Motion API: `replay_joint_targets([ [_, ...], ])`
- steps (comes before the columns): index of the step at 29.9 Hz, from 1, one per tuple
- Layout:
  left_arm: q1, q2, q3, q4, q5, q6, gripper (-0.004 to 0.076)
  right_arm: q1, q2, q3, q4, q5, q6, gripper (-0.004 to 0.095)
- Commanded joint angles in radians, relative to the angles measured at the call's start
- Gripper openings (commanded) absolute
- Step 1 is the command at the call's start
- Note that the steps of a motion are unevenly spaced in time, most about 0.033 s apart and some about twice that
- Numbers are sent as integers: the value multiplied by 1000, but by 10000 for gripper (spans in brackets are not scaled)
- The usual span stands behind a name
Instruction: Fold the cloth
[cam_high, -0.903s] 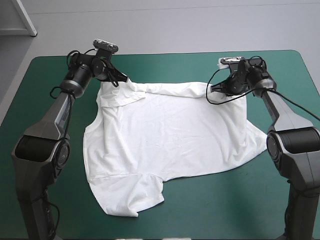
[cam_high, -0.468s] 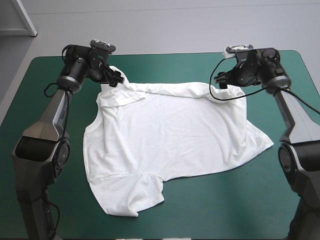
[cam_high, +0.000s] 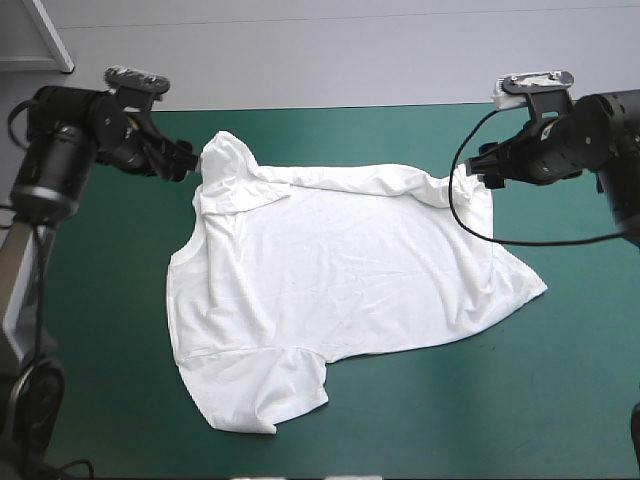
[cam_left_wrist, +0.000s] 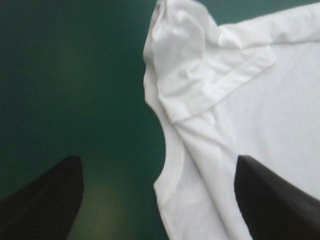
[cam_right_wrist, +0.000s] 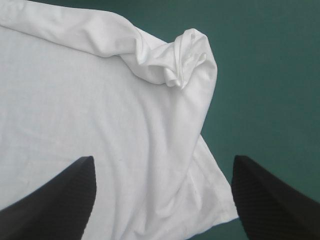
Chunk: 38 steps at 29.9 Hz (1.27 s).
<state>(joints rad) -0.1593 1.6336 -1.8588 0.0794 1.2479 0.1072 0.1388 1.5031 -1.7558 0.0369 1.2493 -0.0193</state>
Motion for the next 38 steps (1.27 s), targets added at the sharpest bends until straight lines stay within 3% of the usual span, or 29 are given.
replay_joint_targets([
  [1, 43, -198, 167, -3, 43, -40, 599, -8, -108, 40, -3, -43, -4, 690],
  [8, 77, -448, 613, -23, -17, -203, 599, -8, -136, 96, 53, -60, -19, 690],
  [13, 77, -561, 900, -104, -182, -290, 599, -8, -137, 98, 59, -41, -50, 690],
  [18, 77, -559, 1091, -134, -390, -349, 599, -8, -149, 98, 59, -5, -71, 690],
  [24, 77, -470, 1124, -180, -538, -356, 599, -8, -191, 98, 59, -3, -82, 690],
  [30, 73, -350, 1126, -187, -599, -356, 597, -8, -224, 98, 90, -3, -100, 690],
  [38, -39, -265, 1126, -175, -653, -420, 476, -8, -234, 98, 100, -3, -100, 690],
])
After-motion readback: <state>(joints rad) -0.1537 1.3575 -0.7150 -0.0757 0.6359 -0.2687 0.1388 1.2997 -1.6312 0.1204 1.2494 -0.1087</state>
